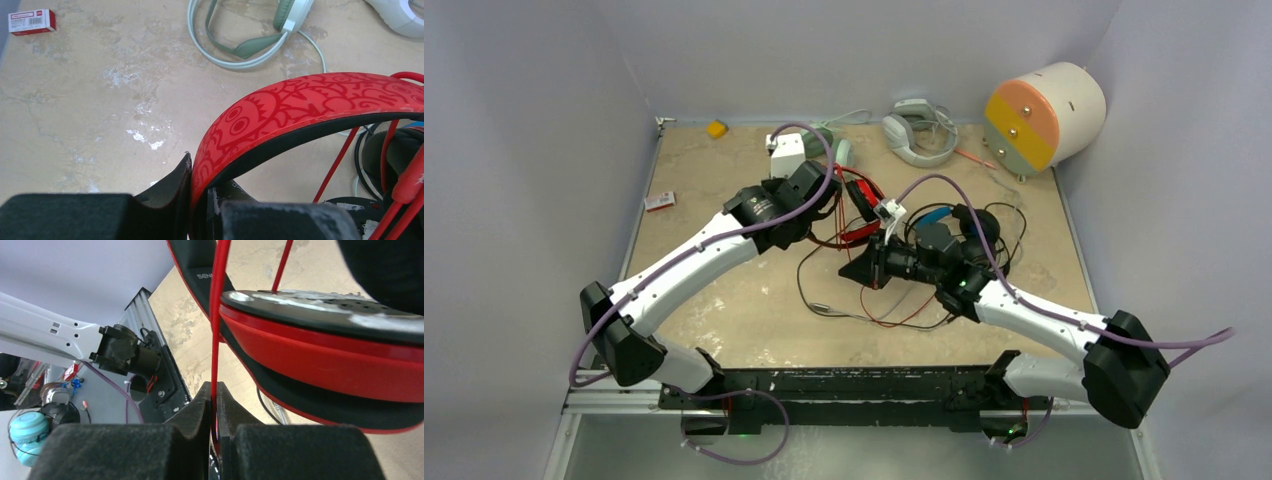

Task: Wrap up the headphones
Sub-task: Wrap the headphones cable around the headphones.

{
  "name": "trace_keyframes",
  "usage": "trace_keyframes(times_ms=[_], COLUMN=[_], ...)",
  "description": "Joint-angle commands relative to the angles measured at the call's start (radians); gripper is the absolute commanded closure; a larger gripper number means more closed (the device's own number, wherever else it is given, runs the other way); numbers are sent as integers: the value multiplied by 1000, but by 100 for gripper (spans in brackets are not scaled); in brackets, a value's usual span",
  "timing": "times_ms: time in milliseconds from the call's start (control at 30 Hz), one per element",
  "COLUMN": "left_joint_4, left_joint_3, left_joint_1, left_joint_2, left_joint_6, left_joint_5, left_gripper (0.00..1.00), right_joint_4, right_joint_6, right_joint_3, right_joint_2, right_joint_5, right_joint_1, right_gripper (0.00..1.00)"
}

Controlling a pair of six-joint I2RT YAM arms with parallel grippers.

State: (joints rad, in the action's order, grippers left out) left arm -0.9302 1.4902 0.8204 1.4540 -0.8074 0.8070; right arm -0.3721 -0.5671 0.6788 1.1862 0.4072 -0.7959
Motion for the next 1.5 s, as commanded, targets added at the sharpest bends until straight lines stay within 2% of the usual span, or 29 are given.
trace_keyframes(times_ms=[0,267,633,800,867,1033,1467], left_joint_4=[129,148,180,192,191,209,184], left_joint_3=[77,77,27,13,21,46,144], left_joint_1=[-41,-59,-62,-63,-73,-148,-200], left_joint_2=[-74,-92,-95,-110,-110,-105,-88], left_joint_6=[15,21,-16,-12,-4,10,46], left_joint_5=[-32,-109,-109,-100,-105,-248,-311], left_gripper=[100,100,100,100,100,100,100], right_joint_4=[-123,-226,-228,-224,-230,-264,-377], right_joint_6=[36,64,74,85,87,98,136], right_joint_3=[-94,-168,-99,-98,-108,-151,-237], right_joint_2=[-35,-31,8,4,4,7,66], right_joint_5=[9,7,5,-4,-5,-11,-15], right_joint_1=[-23,-25,-51,-56,-58,-63,-63], right_gripper=[94,94,91,95,93,89,86])
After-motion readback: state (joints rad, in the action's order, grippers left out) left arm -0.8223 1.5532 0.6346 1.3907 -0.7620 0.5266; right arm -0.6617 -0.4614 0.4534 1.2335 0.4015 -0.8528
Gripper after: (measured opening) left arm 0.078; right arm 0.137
